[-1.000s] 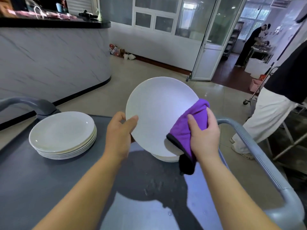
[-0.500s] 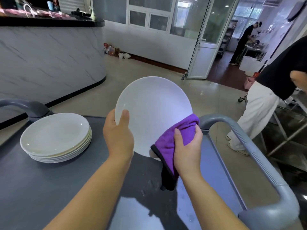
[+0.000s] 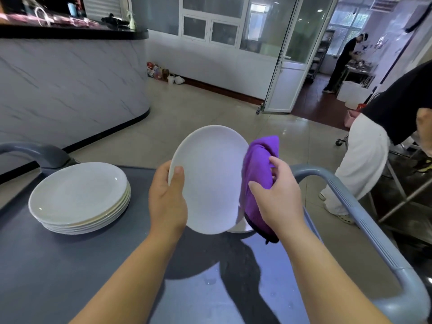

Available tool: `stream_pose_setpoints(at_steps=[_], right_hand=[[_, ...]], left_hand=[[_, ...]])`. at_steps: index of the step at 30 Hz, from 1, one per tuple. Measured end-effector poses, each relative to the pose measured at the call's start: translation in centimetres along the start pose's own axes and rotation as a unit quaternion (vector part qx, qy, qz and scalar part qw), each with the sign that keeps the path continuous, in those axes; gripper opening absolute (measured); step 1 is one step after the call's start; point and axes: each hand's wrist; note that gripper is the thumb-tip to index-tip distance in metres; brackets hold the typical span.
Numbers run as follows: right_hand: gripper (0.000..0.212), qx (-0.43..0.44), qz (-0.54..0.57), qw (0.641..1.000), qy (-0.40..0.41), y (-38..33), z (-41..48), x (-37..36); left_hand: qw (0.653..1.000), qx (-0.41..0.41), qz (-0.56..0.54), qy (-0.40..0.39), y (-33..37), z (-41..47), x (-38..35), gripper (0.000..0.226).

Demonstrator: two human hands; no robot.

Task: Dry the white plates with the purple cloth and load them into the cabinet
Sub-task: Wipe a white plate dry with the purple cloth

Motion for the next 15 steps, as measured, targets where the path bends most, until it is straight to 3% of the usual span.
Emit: stream_pose_setpoints(at_steps=[4, 7, 11, 15], right_hand=[[0.052, 0.076, -0.017, 0.997, 0.011, -1.0, 0.5, -2.7], [0.052, 0.18, -0.014, 0.983, -0.015, -1.1, -0.1, -4.2], [0.055, 0.355, -0.1, 0.926, -0.077, 0.9, -0.7, -4.7], [0.059, 0.427, -0.143, 0.887, -0.105, 4.8, -0.8, -4.7]], left_hand=[[0.997, -0.029, -0.009, -0.076, 0.0, -0.4, -0.3, 0.021], [0.996, -0.028, -0.017, -0.081, 0.0, -0.1, -0.2, 0.021], [0.999, -0.022, -0.006, -0.041, 0.0, 1.2, 0.7, 0.021], [0.999, -0.018, 0.03, -0.017, -0.1, 1.7, 1.7, 0.02]])
Point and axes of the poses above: each hand's wrist, its own z-axis towards the middle knuckle, its own x-axis out of the back of the hand, y = z × x, and after that the axes turned 14 degrees about -x, right-handed
